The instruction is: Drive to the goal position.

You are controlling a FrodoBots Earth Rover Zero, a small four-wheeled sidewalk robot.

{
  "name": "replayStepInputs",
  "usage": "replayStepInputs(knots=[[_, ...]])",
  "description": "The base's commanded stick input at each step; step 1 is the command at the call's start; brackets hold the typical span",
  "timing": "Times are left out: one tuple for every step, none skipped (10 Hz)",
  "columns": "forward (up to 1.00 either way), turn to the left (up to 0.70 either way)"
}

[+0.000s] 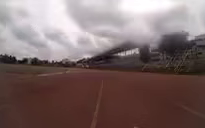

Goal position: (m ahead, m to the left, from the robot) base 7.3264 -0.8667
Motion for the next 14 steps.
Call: replayStepInputs(knots=[[0.7, 0.0], [0.7, 0.0], [0.7, 0.0], [0.7, 0.0], [0.7, 0.0], [0.7, 0.0], [0.7, -0.35], [0.7, -0.35], [0.7, -0.35], [0.7, -0.35], [0.7, -0.27], [0.7, -0.09], [0.7, 0.0], [0.7, 0.0]])
